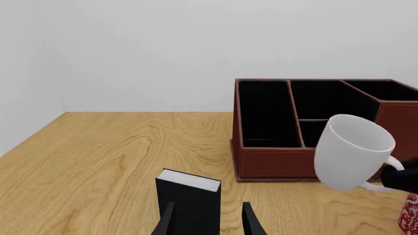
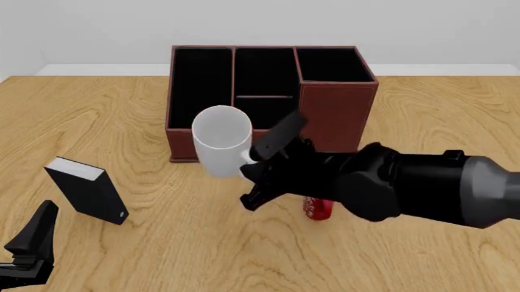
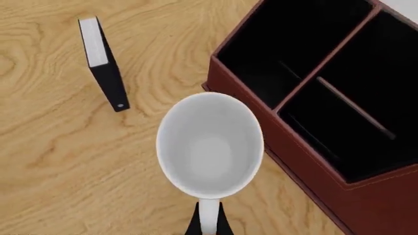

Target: Pick up the white mug and place it to the right of the caddy.

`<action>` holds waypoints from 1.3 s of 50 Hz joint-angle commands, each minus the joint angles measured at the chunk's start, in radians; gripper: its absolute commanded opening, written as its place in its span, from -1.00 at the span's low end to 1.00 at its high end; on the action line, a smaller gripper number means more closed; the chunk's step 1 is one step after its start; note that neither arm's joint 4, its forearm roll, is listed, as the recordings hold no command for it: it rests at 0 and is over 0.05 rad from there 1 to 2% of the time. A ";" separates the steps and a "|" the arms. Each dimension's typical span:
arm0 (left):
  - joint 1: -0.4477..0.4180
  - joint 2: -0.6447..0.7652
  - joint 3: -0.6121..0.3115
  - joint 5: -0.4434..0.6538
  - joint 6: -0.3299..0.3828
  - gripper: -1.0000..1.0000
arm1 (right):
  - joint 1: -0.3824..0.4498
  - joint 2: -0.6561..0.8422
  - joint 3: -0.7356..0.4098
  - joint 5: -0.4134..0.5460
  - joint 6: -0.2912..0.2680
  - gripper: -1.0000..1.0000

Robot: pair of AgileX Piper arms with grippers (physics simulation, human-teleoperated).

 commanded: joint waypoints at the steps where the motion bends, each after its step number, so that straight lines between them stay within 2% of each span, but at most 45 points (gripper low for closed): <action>1: 0.000 0.000 0.000 0.000 0.000 1.00 | -0.005 -0.087 -0.016 0.043 -0.019 -1.00; 37: 0.000 0.000 0.000 0.000 0.000 1.00 | -0.071 -0.277 -0.028 0.145 -0.064 -1.00; 52: 0.000 0.000 0.000 0.000 0.000 1.00 | -0.108 -0.344 -0.006 0.170 -0.067 -1.00; 65: 0.000 0.000 0.000 0.000 0.000 1.00 | -0.166 -0.433 0.036 0.188 -0.044 -1.00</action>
